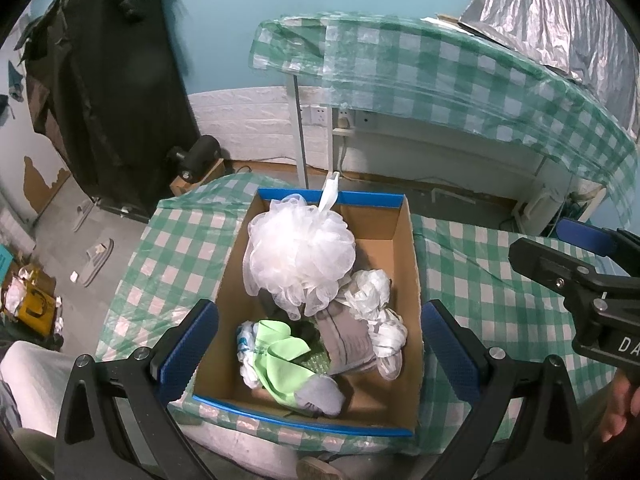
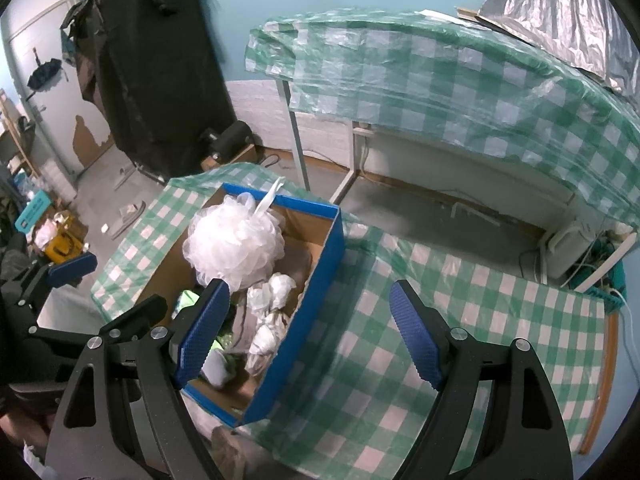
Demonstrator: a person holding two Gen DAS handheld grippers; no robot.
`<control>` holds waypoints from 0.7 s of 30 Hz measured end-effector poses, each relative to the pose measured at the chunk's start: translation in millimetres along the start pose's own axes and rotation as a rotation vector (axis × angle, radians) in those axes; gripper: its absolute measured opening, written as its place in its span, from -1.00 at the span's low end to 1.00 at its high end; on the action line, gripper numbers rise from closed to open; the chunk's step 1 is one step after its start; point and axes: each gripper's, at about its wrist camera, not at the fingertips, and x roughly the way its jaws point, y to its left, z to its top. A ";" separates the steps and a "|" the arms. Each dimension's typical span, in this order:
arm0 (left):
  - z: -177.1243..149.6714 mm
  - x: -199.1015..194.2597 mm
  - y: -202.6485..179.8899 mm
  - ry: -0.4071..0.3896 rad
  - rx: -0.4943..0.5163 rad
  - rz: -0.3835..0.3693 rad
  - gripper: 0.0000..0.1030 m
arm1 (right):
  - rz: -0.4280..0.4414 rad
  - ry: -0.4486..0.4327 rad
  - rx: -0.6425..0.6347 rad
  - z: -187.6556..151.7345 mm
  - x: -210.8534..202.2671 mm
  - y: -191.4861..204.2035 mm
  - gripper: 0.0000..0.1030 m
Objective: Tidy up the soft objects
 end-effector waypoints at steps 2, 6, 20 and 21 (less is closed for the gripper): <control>0.1 0.1 -0.2 0.000 0.000 0.001 0.98 | -0.002 -0.002 -0.001 0.0 0.2 0.1 0.59; -0.3 0.0 -0.2 0.003 -0.001 0.005 0.98 | -0.002 0.000 0.001 0.1 0.2 0.1 0.59; 0.1 -0.2 1.7 0.012 -0.001 0.005 0.98 | -0.004 0.005 -0.002 -1.5 1.0 -0.5 0.59; 0.2 -0.1 2.2 0.015 -0.001 0.004 0.98 | -0.005 0.003 -0.003 -1.2 0.5 -0.3 0.59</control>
